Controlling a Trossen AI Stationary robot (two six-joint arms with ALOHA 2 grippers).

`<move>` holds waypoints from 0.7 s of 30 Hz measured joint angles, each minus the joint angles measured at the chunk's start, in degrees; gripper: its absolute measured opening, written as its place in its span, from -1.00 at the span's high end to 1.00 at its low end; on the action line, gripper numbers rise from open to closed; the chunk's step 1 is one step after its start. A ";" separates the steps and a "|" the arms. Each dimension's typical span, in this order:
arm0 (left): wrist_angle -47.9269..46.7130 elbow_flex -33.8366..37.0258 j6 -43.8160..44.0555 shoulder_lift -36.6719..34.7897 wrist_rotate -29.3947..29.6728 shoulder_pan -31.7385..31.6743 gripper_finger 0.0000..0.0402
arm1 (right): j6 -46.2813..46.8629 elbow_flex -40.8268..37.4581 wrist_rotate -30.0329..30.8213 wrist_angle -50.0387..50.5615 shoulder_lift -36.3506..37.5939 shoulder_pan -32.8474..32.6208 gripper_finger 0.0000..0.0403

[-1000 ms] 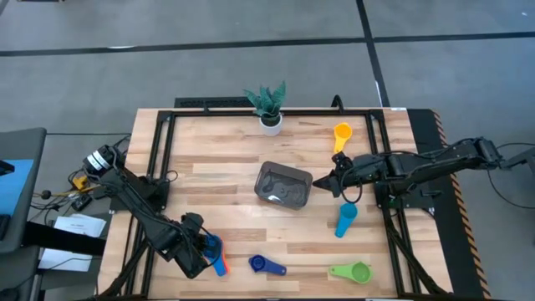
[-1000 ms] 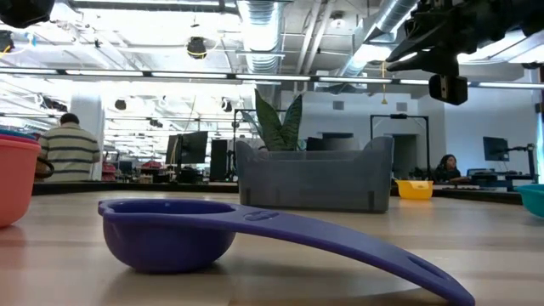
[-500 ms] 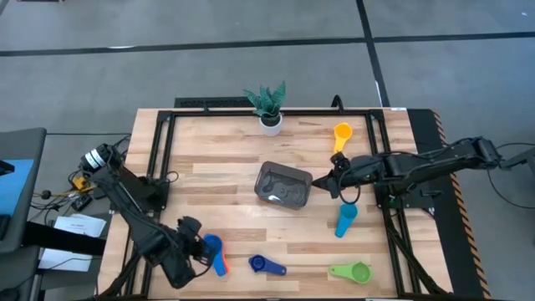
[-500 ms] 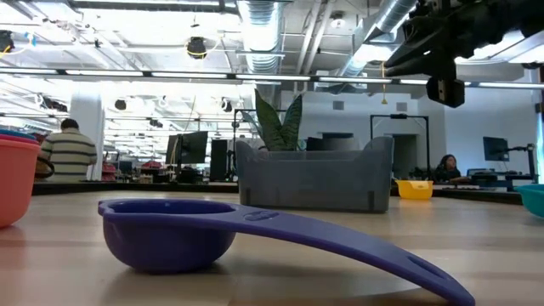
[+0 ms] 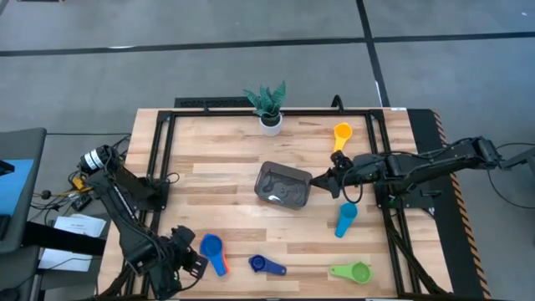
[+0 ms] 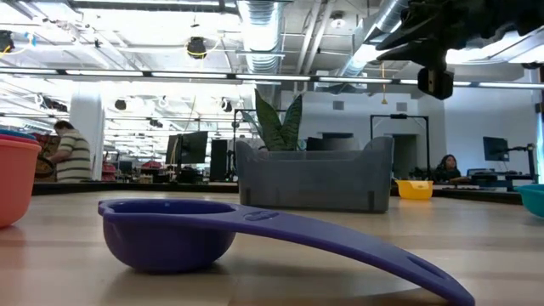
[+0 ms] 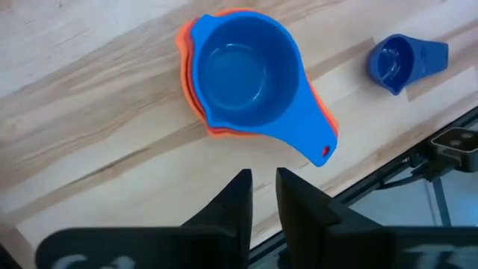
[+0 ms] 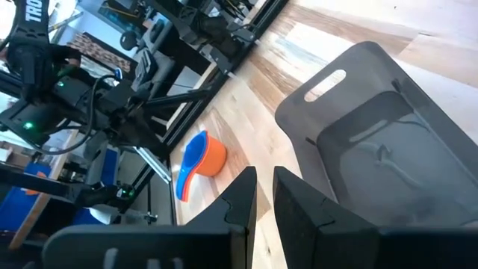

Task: Nest measuring cups in basket
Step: Stack the yellow measuring cup on top of the blue measuring cup

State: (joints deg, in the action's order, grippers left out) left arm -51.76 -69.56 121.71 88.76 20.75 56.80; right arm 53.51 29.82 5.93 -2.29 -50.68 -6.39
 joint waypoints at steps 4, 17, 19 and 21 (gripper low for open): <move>1.14 0.00 -0.14 -0.01 -2.11 0.00 0.82 | 0.78 0.00 0.00 -0.10 0.00 0.00 0.65; 5.34 0.35 -1.18 4.08 -1.84 0.18 0.99 | 7.91 0.01 6.09 -7.01 -10.02 -12.33 0.65; 5.37 0.39 -1.65 4.68 -2.06 -0.24 1.00 | 8.85 0.07 6.96 -10.79 -12.89 -13.95 0.65; 5.94 0.39 -2.65 5.19 -1.82 -0.58 1.00 | 9.77 0.08 7.89 -14.25 -15.62 -15.02 0.65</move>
State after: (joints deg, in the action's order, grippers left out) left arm -45.82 -69.17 119.06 93.95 18.93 56.21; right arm 63.28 29.90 13.83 -16.54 -66.30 -21.41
